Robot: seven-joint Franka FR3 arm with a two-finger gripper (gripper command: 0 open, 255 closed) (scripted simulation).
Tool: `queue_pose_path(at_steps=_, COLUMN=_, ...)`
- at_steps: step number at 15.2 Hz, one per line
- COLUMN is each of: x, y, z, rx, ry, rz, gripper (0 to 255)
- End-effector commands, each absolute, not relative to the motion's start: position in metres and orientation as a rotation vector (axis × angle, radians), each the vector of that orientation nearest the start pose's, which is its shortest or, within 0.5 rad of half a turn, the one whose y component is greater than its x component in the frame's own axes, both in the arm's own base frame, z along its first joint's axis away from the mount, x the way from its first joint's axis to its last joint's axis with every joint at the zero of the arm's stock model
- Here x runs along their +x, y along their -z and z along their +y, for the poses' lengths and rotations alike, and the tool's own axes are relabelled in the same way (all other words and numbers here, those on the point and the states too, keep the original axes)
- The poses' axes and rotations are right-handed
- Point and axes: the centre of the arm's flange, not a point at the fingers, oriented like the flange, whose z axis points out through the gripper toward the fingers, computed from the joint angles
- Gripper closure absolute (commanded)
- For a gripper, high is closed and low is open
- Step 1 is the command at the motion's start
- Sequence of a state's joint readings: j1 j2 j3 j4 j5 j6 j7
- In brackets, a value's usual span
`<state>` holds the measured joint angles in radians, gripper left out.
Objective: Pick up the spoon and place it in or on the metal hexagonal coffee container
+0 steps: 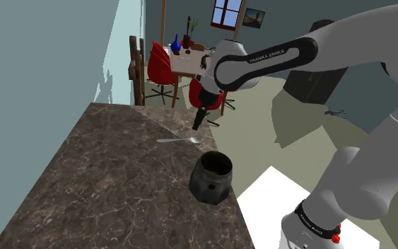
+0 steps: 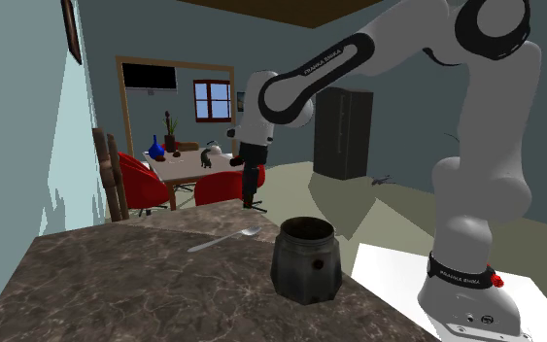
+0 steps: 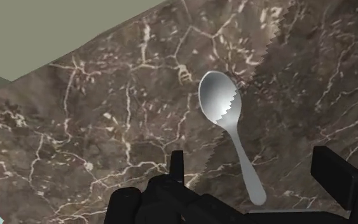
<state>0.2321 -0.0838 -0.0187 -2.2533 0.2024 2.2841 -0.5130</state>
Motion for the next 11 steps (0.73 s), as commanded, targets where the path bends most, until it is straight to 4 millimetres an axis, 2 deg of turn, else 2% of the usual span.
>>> queue_pose_path(at_steps=1, x=0.52, y=-0.396, z=0.13, rx=-2.809, ry=0.219, rz=-0.967, gripper=0)
queue_pose_path(at_steps=5, x=0.542, y=-0.372, z=0.161, rx=-2.719, ry=0.239, rz=-1.104, gripper=0)
queue_pose_path(at_steps=11, x=0.544, y=-0.341, z=0.169, rx=-2.719, ry=0.239, rz=-1.104, gripper=0)
